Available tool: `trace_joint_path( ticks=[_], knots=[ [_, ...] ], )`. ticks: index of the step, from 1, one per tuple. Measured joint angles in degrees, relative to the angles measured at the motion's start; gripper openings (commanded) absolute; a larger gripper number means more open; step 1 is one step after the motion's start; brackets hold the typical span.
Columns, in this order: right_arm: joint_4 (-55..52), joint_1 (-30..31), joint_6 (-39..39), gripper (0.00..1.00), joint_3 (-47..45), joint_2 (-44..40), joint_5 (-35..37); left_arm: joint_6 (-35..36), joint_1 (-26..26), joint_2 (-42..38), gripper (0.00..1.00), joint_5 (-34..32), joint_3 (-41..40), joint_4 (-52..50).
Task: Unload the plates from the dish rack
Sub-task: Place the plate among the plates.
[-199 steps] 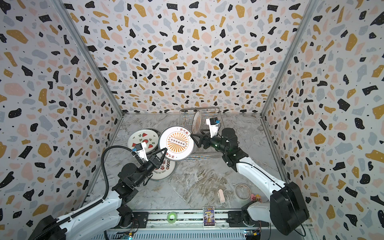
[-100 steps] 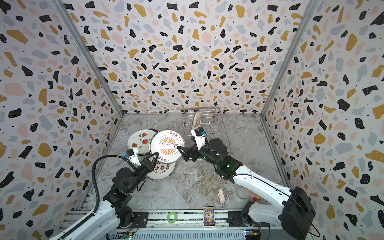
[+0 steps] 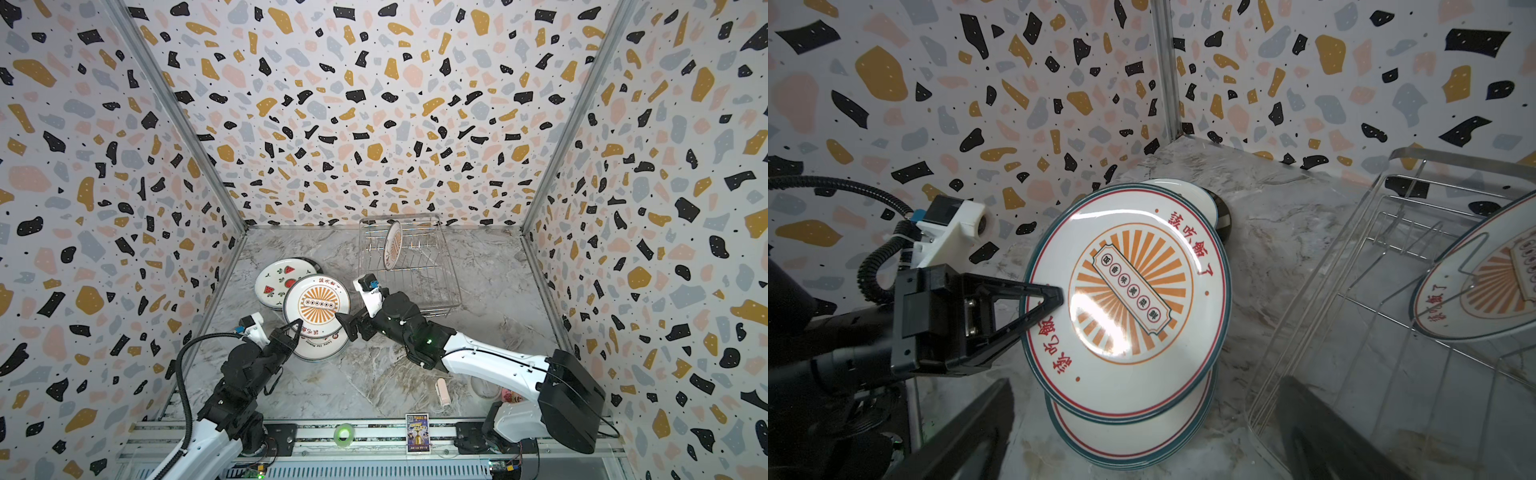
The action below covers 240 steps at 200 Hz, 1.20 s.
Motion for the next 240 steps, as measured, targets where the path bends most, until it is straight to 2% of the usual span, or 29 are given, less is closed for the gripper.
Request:
trace_joint_path(
  ticks=[66, 112, 156, 185, 204, 224, 240],
  knots=[
    [1.66, 6.29, -1.49, 1.0, 2.34, 6.16, 4.76, -4.28, 0.02, -0.37, 0.0, -2.29, -1.55, -8.15],
    [0.74, 6.62, -1.01, 0.99, 3.5, 8.26, 7.32, -7.96, 0.04, 1.2, 0.0, -3.67, -1.81, -13.27],
    [0.74, 6.75, -0.85, 0.99, 3.5, 8.17, 8.59, -11.1, 0.04, 4.17, 0.0, -2.67, -2.54, -11.87],
    [0.55, 6.84, -0.76, 0.99, 3.5, 8.15, 9.57, -11.87, 0.04, 6.29, 0.04, -2.71, -2.27, -10.93],
    [0.55, 6.84, -0.63, 0.99, 3.48, 7.91, 9.88, -12.28, 0.07, 7.78, 0.13, -2.71, -2.27, -9.53],
    [0.55, 6.86, -0.61, 0.99, 3.48, 7.39, 10.03, -12.11, 0.04, 8.7, 0.16, -2.82, -2.21, -9.33],
    [0.55, 6.93, -0.61, 0.99, 3.48, 7.19, 10.29, -11.93, 0.04, 8.68, 0.23, -3.04, -2.16, -9.99]
  ],
)
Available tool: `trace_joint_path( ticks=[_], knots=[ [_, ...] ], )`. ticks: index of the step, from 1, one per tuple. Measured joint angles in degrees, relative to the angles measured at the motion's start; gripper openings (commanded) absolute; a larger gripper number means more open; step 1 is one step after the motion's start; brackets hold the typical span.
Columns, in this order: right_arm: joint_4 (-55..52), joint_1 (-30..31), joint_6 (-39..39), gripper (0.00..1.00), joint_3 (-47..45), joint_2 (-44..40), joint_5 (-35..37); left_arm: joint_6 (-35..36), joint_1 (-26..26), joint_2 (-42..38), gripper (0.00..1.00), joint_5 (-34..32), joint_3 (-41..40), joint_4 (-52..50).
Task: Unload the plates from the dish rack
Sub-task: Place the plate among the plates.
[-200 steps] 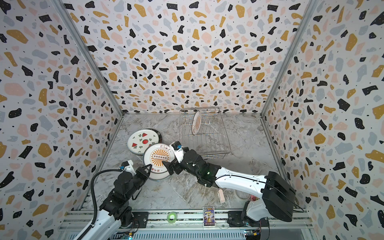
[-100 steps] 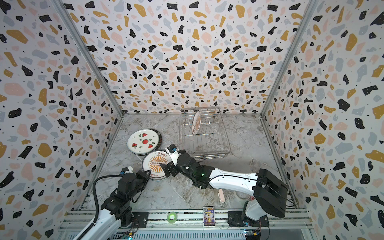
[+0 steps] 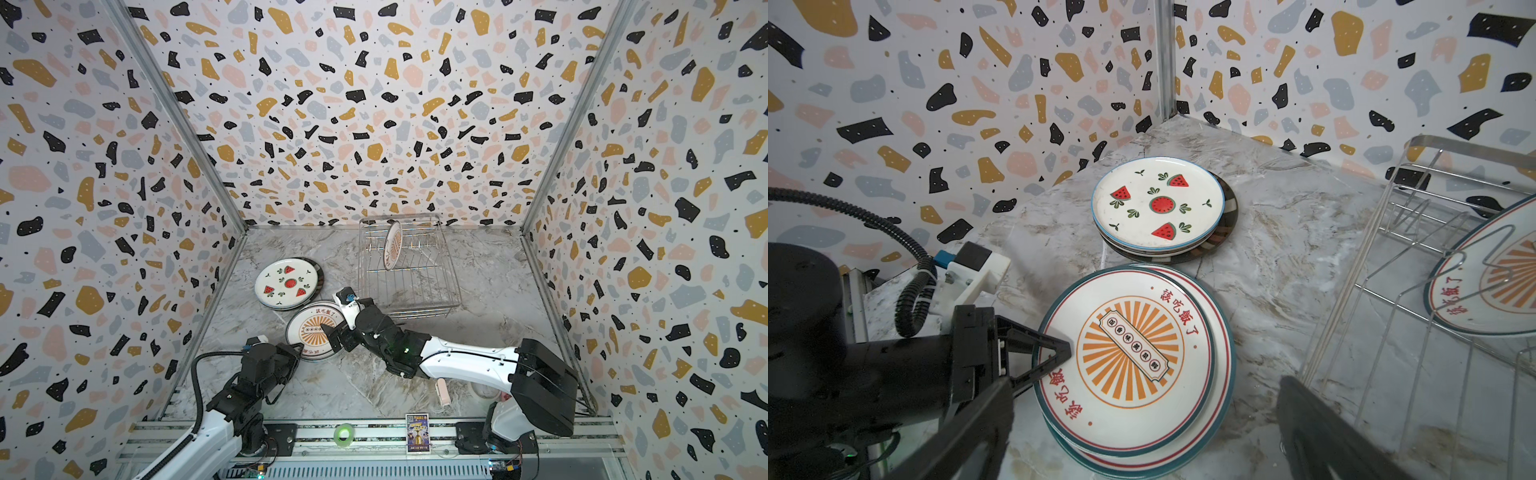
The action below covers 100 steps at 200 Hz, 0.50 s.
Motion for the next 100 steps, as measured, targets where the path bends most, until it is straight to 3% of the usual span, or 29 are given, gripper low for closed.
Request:
trace_joint_path(
  ticks=[33, 54, 72, 100],
  knots=[
    [-0.02, 0.09, 0.0, 0.99, 0.0, 0.0, 0.28, 0.11, 0.0, -2.14, 0.42, -1.55, 0.85, -1.51],
    [-0.09, 0.09, 0.02, 0.99, 0.0, 0.0, 0.44, 0.22, 0.0, -3.74, 0.45, -3.32, 1.09, -2.71],
    [-0.07, 0.09, 0.02, 0.99, -0.13, -0.22, 0.48, 0.79, 0.0, -4.74, 0.59, -5.2, 2.12, -4.74],
    [-0.04, 0.09, -0.02, 0.99, -0.44, -0.76, 1.2, 1.9, 0.0, -5.03, 0.58, -8.7, 3.69, -6.51]
  ],
)
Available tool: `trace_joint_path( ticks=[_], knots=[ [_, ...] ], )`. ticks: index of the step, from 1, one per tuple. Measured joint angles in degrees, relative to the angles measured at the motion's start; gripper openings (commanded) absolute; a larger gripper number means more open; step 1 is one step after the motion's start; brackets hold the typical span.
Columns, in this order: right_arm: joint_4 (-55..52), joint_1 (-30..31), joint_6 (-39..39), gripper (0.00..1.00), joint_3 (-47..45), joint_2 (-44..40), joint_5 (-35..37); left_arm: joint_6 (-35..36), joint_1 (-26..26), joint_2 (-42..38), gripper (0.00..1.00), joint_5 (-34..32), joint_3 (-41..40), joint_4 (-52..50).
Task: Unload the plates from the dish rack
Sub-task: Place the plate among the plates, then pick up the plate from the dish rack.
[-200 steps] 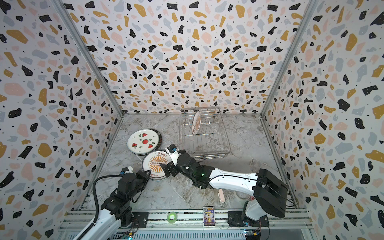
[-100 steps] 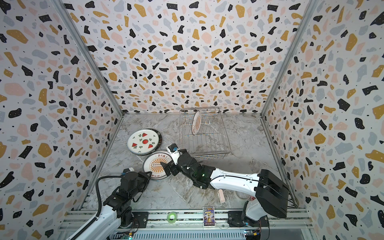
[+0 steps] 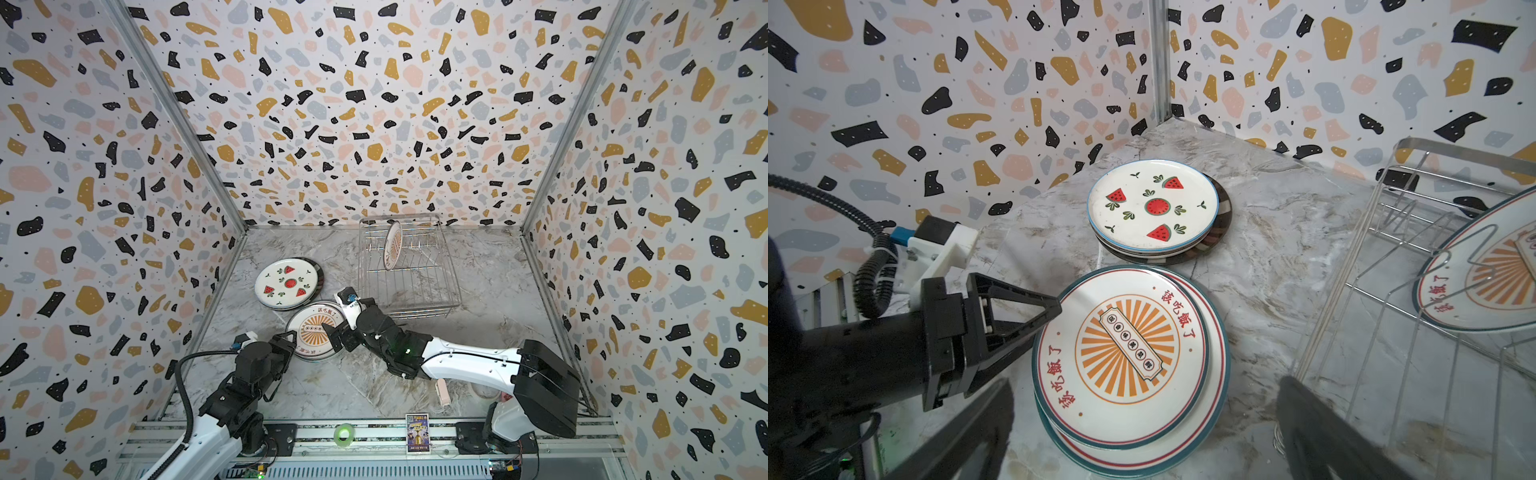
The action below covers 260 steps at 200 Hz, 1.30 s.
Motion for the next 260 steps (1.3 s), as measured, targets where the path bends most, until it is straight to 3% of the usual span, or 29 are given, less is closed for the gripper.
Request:
trace_joint_path(
  ticks=[69, 74, 82, 99, 148, 201, 231, 260],
  knots=[
    [-0.42, 0.0, -0.68, 1.0, 0.0, -0.48, 2.27, 2.8, 0.0, 0.07, 0.58, -3.15, 1.16, -1.75],
    [-0.57, 0.0, -0.92, 1.0, 0.0, -0.7, 2.6, 2.84, 0.0, -0.02, 0.62, -3.21, 1.29, -1.7],
    [-0.74, -0.2, -1.38, 1.0, 0.0, -1.18, 3.04, 3.58, 0.0, -0.2, 0.79, -3.28, 1.49, -1.64],
    [-1.18, -1.42, -1.73, 0.99, 0.0, -2.54, 3.1, 5.22, 0.0, -1.05, 1.0, -3.56, 1.84, -0.96],
    [-5.73, -14.19, -0.26, 0.99, 3.08, -3.5, 1.05, 12.72, 0.0, -3.3, 1.0, -1.36, 2.47, 10.08],
    [-7.65, -28.48, 1.16, 1.0, 10.03, 3.1, -4.46, 21.35, -1.66, 5.44, 1.0, 7.61, 3.48, 32.63],
    [-10.19, -32.22, 1.95, 0.93, 16.98, 9.64, -3.63, 27.04, -5.62, 13.16, 1.0, 10.38, 6.99, 40.59],
    [-14.19, -34.32, 2.1, 0.71, 28.24, 18.23, -1.42, 31.19, -8.28, 18.18, 1.0, 11.96, 9.31, 46.53]
  ],
)
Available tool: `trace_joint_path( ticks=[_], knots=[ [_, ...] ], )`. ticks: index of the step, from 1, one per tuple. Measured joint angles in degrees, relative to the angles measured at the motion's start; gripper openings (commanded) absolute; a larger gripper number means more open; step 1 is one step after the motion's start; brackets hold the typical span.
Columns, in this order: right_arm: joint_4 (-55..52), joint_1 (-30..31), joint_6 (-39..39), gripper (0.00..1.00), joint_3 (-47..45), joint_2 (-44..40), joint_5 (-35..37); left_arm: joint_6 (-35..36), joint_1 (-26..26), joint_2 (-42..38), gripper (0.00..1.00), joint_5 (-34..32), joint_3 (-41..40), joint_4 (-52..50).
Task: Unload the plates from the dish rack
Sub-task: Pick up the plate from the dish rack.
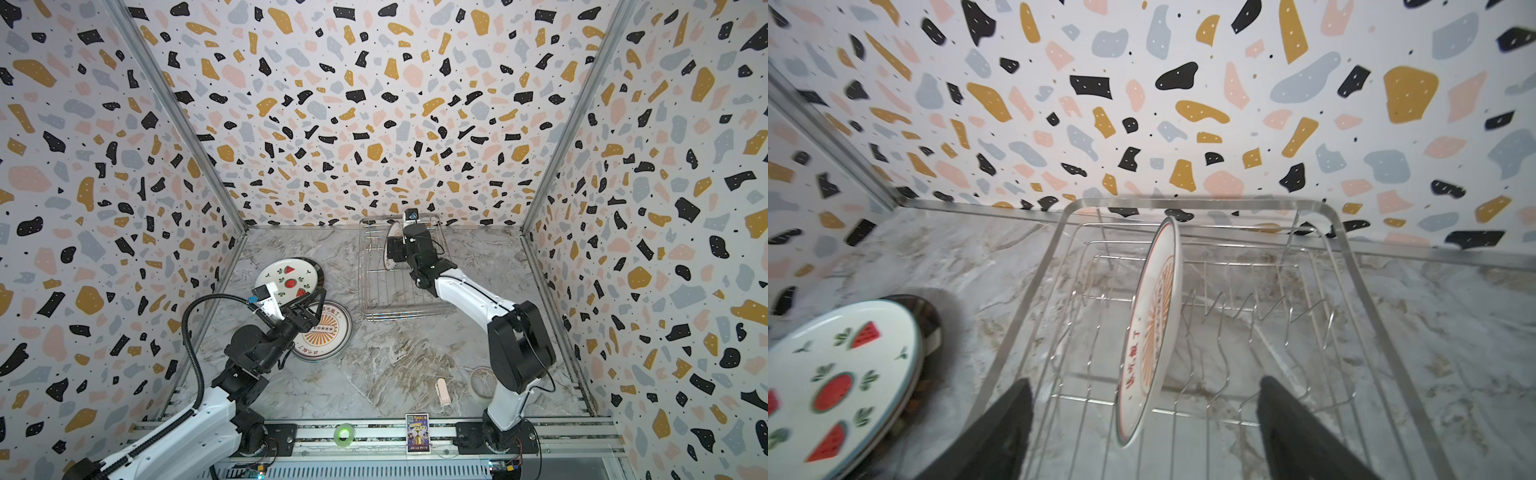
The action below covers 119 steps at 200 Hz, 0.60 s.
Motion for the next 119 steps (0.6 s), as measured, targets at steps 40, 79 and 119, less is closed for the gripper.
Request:
trace_joint_path(
  ticks=[40, 79, 119],
  knots=[
    [-6.51, -0.59, -0.37, 0.51, 14.45, 11.65, 4.04, 3.43, -1.14, 5.33, 1.0, 0.07, 2.03, 4.2],
    [-13.14, -0.92, -0.57, 0.39, 24.92, 20.57, 6.21, 4.55, -1.55, 9.31, 1.0, 0.46, 3.08, 7.76],
    [-18.18, -0.9, -1.09, 0.3, 32.02, 26.49, 9.57, 4.57, -2.67, 12.26, 1.0, 0.17, 3.08, 11.02]
  ],
)
